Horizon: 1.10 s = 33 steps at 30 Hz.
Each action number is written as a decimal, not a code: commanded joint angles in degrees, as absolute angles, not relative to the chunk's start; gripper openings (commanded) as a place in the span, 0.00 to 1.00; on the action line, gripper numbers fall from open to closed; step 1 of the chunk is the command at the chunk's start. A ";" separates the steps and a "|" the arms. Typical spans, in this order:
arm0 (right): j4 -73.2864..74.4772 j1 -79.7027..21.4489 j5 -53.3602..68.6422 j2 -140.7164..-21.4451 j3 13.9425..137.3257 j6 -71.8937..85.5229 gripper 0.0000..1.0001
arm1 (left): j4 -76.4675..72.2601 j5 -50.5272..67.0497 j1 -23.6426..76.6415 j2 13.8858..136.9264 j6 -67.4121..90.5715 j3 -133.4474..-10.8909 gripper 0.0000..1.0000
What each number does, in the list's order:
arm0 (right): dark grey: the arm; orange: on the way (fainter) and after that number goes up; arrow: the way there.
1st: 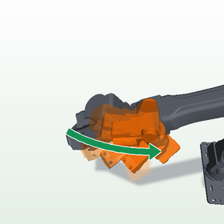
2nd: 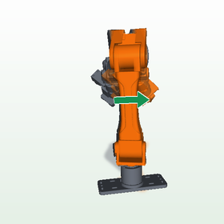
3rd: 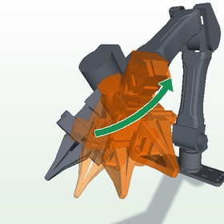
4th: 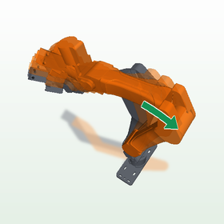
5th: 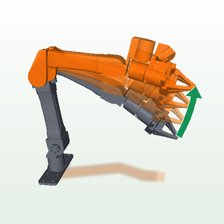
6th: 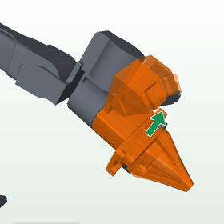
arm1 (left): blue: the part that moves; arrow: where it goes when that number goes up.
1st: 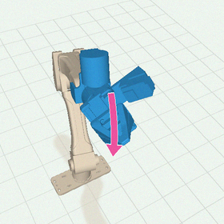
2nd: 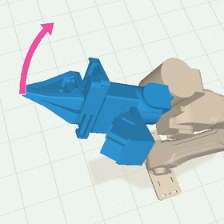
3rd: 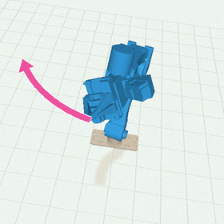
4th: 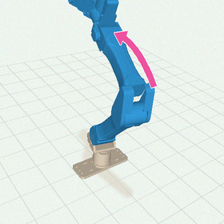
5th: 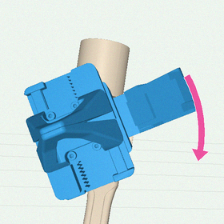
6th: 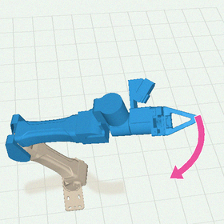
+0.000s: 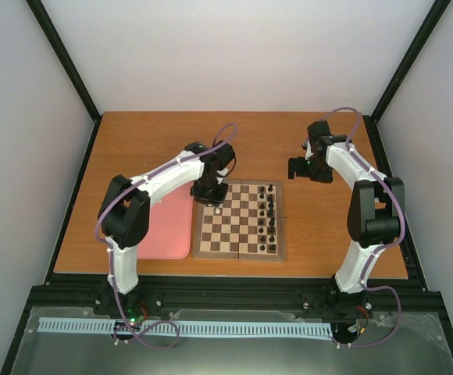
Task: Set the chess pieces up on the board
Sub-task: Place the chess piece on the chessboard, then pick up the chess piece from the storage box.
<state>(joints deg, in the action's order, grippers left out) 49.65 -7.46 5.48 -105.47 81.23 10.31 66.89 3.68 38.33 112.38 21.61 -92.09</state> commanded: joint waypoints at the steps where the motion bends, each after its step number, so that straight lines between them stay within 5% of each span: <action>1: 48.88 -6.94 5.60 -104.30 80.87 9.95 1.00 | 70.13 -0.30 38.58 106.71 21.63 -96.00 0.36; 12: 47.81 -6.94 7.54 -104.03 80.40 10.64 1.00 | 68.83 -3.57 22.87 102.67 19.37 -93.93 0.54; 33: 49.57 -6.94 7.29 -105.35 83.15 10.46 1.00 | 60.21 -4.13 12.64 112.55 18.44 -91.05 0.54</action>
<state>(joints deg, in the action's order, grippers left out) 48.97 -7.46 7.57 -105.47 81.19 10.35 61.82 -3.27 13.54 111.50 19.42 -89.25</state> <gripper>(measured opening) 0.997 0.538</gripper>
